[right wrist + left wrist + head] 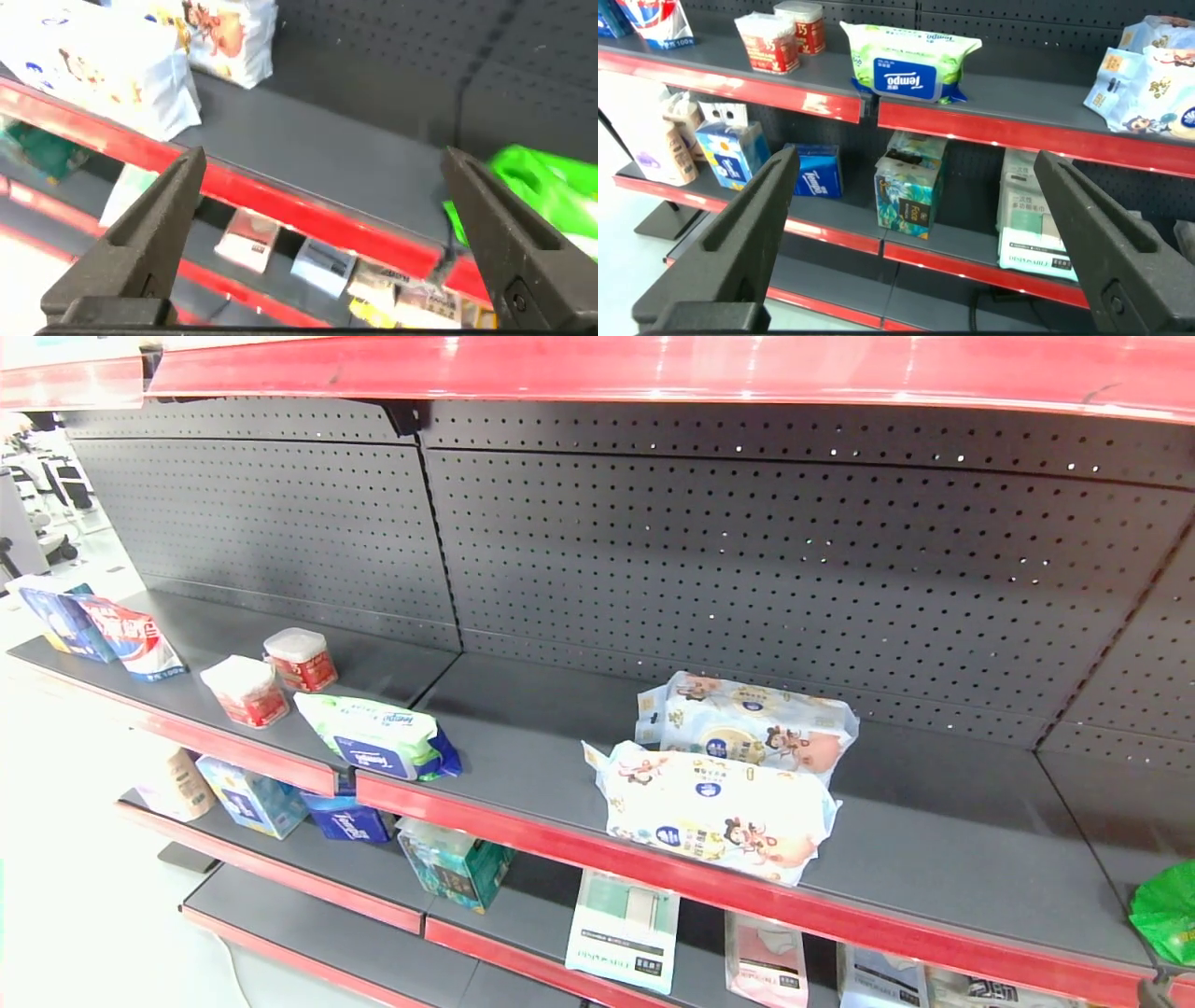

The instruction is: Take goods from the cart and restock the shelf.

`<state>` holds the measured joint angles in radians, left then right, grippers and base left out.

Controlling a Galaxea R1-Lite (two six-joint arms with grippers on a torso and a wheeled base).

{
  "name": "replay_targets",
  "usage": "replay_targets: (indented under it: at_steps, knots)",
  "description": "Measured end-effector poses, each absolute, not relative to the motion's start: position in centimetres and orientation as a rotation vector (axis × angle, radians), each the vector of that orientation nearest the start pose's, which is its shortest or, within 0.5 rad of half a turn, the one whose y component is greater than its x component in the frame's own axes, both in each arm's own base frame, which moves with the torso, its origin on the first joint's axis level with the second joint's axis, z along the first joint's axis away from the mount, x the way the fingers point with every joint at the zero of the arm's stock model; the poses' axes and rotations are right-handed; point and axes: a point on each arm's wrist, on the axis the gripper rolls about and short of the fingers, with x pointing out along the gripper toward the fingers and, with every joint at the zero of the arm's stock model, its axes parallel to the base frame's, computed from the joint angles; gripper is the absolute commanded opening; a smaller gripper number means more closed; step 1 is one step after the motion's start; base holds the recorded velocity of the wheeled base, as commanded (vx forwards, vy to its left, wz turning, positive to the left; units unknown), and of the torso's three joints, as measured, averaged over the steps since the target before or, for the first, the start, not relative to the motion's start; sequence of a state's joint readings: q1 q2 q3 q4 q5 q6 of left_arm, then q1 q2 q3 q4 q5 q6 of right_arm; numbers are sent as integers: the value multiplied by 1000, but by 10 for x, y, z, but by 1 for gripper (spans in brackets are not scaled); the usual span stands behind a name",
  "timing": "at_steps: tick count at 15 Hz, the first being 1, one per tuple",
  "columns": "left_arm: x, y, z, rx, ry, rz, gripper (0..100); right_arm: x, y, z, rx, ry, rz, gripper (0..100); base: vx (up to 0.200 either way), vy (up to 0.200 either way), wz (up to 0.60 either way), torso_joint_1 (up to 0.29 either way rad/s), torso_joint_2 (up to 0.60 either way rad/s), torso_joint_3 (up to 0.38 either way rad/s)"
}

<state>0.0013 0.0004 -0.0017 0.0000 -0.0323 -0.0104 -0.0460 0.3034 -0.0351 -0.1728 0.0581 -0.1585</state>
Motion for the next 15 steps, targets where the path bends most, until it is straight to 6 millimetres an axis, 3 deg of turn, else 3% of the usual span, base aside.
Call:
replay_targets:
  at_steps: [3, 7, 10, 15]
  knots:
    - [-23, -1, 76, -10, -2, -31, 100, -13, 0, 87, -82, 63, -32, 100, 0, 0, 0, 0, 0, 0]
    - [-23, -1, 76, -10, -2, -31, 100, -18, -1, 79, 32, 52, -74, 100, 0, 0, 0, 0, 0, 0]
    - [-23, -1, 76, -10, -2, -31, 100, -21, 0, 76, -11, 26, -2, 100, 0, 0, 0, 0, 0, 0]
    - [-23, -1, 76, -7, -2, -33, 100, -23, -1, 76, 50, 0, -30, 100, 0, 0, 0, 0, 0, 0]
